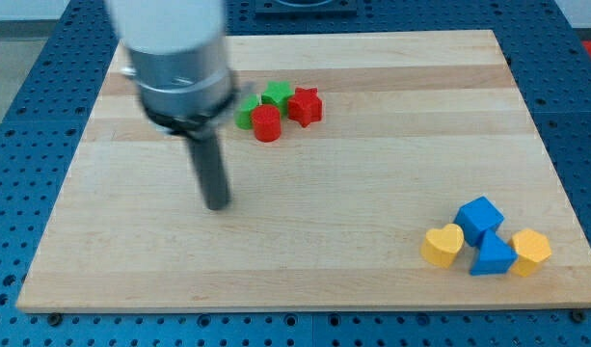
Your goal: Separate the red circle from the green circle
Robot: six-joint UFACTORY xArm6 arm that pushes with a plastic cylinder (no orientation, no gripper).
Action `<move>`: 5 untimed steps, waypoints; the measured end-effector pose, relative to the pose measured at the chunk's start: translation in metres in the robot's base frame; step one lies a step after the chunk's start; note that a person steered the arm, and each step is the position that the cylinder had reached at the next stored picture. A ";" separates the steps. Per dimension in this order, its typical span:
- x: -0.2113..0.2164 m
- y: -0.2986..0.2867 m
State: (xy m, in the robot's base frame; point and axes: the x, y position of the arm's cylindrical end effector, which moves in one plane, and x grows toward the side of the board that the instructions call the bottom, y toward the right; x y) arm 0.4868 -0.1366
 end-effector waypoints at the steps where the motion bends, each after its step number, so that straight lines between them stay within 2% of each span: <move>1: -0.057 -0.040; 2: -0.111 -0.042; 3: -0.146 -0.031; 5: -0.128 0.034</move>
State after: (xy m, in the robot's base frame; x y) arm 0.3586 -0.1021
